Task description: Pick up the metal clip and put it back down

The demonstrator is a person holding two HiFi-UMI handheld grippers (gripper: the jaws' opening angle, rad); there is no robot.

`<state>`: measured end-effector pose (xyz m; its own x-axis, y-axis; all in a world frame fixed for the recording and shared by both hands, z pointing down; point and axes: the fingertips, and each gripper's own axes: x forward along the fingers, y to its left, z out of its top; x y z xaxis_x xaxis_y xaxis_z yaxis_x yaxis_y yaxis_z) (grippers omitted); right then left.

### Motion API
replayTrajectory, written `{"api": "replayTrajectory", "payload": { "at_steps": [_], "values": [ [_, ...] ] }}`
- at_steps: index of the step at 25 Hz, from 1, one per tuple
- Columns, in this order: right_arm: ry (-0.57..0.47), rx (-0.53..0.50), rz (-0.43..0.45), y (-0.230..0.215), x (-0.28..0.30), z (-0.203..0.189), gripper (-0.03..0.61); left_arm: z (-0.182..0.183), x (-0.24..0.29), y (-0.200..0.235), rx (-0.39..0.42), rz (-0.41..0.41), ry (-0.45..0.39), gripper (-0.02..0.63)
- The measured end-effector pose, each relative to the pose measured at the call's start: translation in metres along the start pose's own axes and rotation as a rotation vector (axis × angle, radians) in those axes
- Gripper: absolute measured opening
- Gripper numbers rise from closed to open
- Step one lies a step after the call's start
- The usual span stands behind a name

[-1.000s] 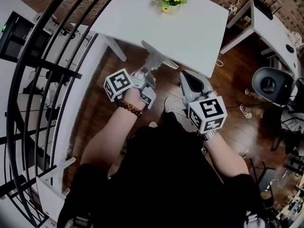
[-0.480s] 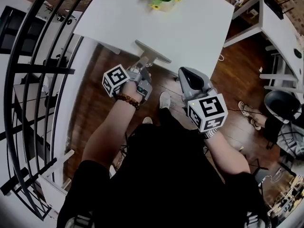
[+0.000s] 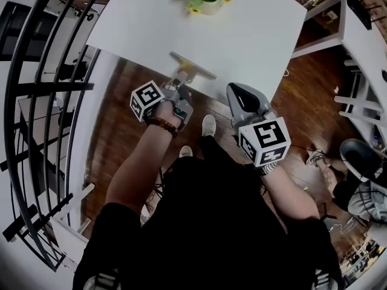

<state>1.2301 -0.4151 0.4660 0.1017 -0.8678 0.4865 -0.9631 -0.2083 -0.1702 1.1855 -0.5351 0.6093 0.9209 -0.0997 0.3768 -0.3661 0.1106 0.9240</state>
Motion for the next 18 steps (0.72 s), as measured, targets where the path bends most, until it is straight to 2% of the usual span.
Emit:
{"api": "replayTrajectory", "payload": {
  "at_steps": [5, 9, 13, 18],
  "values": [
    [0.012, 0.005, -0.004, -0.005, 0.002, -0.004, -0.008, 0.004, 0.005, 0.004, -0.02, 0.01, -0.015, 0.02],
    [0.01, 0.005, -0.009, -0.008, -0.002, -0.005, -0.008, 0.002, 0.008, 0.002, 0.027, 0.015, -0.021, 0.022],
    [0.005, 0.003, -0.01, -0.005, -0.007, -0.004, -0.008, -0.004, 0.005, -0.001, 0.035, 0.014, -0.002, 0.143],
    [-0.011, -0.004, -0.008, 0.001, -0.012, 0.0, -0.008, -0.009, -0.005, -0.001, 0.063, 0.028, 0.011, 0.166]
  ]
}}
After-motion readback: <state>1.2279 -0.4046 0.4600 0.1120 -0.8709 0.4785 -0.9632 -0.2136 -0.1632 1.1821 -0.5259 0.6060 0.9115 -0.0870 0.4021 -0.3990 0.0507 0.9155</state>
